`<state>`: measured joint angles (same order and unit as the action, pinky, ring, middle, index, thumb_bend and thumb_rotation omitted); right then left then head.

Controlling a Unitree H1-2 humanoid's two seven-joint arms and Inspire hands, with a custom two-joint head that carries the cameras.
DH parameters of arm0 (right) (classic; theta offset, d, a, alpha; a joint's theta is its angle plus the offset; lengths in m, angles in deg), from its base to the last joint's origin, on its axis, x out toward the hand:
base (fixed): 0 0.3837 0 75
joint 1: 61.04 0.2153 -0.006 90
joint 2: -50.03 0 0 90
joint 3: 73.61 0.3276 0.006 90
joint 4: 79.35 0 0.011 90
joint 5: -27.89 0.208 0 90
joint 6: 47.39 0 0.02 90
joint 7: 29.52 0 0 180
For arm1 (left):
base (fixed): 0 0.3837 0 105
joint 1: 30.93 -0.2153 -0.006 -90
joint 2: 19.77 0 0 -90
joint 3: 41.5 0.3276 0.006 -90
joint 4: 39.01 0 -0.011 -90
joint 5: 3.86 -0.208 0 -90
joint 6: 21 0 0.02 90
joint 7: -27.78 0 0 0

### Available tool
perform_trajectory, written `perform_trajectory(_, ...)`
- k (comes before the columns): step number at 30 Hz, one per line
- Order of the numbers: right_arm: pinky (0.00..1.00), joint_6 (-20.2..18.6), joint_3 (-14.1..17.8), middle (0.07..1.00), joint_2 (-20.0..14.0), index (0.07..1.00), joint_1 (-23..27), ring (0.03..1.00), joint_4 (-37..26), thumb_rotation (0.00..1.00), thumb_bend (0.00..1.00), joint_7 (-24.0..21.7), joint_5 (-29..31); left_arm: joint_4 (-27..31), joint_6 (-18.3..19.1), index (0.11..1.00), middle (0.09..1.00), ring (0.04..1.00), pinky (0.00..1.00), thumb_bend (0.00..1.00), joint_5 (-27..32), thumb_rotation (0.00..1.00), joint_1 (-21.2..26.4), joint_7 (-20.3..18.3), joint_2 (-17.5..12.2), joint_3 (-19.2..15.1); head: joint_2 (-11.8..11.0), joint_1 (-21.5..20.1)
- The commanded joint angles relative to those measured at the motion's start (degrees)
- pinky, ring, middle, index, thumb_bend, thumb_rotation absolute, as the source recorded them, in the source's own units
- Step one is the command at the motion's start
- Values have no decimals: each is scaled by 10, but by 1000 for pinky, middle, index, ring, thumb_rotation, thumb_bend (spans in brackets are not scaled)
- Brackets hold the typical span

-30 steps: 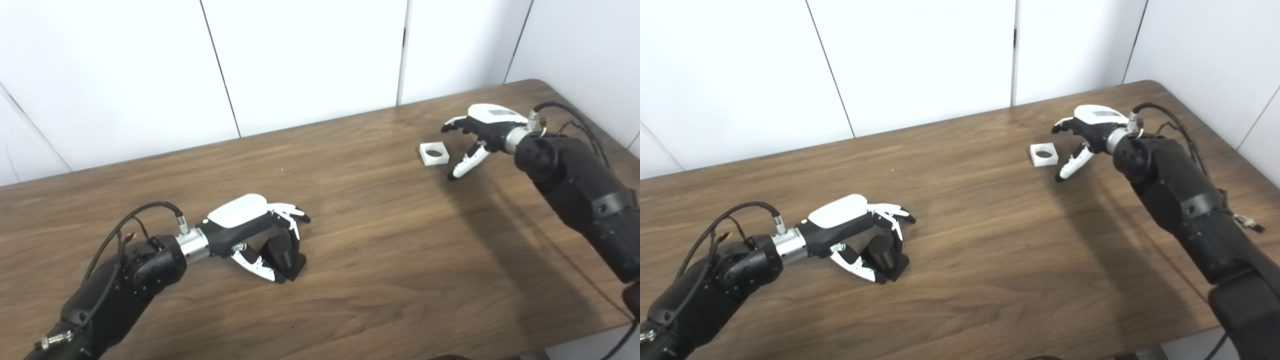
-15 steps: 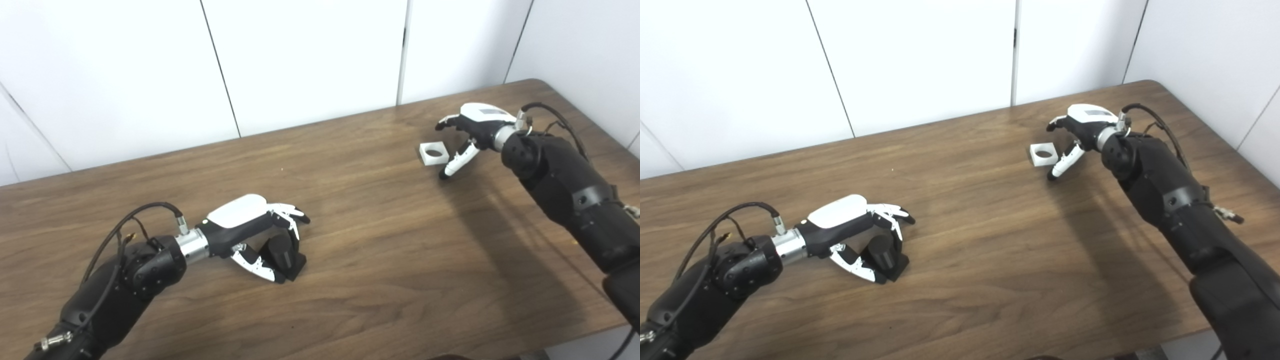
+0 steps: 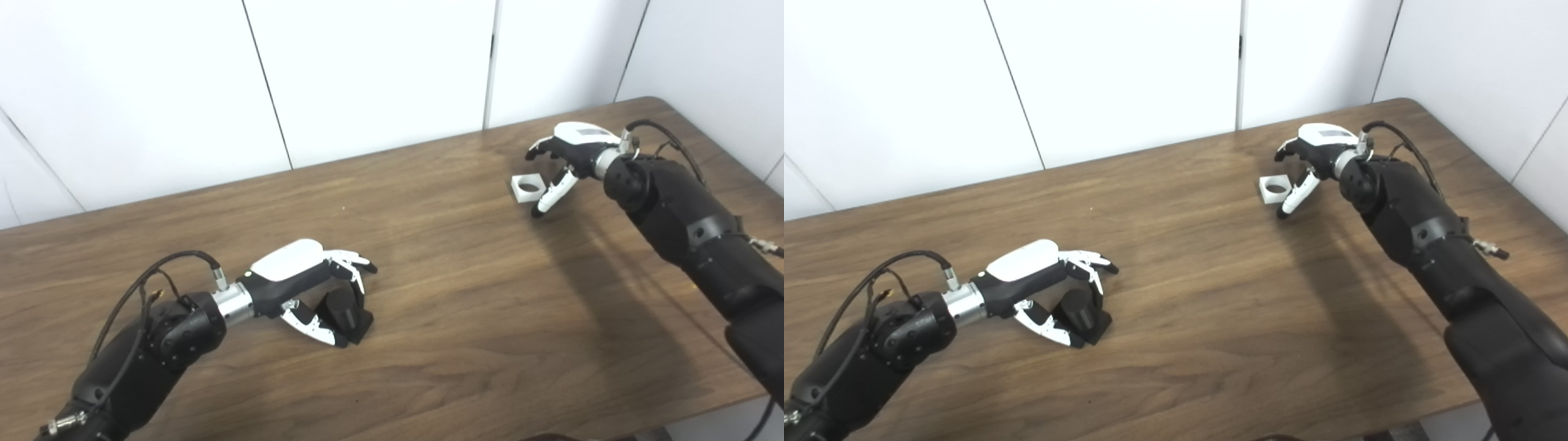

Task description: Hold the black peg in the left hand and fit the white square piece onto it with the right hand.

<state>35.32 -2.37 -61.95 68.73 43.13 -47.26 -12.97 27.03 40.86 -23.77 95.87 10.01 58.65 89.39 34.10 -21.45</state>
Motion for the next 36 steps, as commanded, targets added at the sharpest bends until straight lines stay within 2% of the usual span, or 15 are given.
perform_trajectory(1,692,16,-8,868,9,778,21,836,10,299,757,22,-5,-36,14,489,864,898,817,523,-65,61,-58,-62,-29,39,2,1)
perform_trajectory(6,687,27,-16,864,14,742,22,826,22,297,747,26,-3,-34,16,489,867,904,817,523,-72,62,-56,-68,-29,37,5,6)
perform_trajectory(16,688,23,-22,859,21,619,23,833,29,251,699,30,0,-33,13,489,864,898,821,523,-69,62,-56,-61,-35,39,8,9)
perform_trajectory(17,687,21,-23,858,21,546,24,832,29,194,590,30,-1,-32,13,489,864,899,821,523,-70,63,-56,-62,-35,39,9,10)
perform_trajectory(19,682,17,-26,856,21,508,25,828,28,164,533,28,-3,-31,13,489,864,897,826,523,-71,64,-57,-61,-35,38,10,11)
perform_trajectory(26,687,6,-30,849,17,493,25,829,22,151,511,26,-2,-26,13,489,858,890,807,524,-69,63,-60,-57,-36,36,13,11)
perform_trajectory(36,687,-2,-39,846,9,493,21,827,16,154,509,20,-12,-23,14,489,862,900,831,523,-77,63,-58,-64,-35,37,18,14)
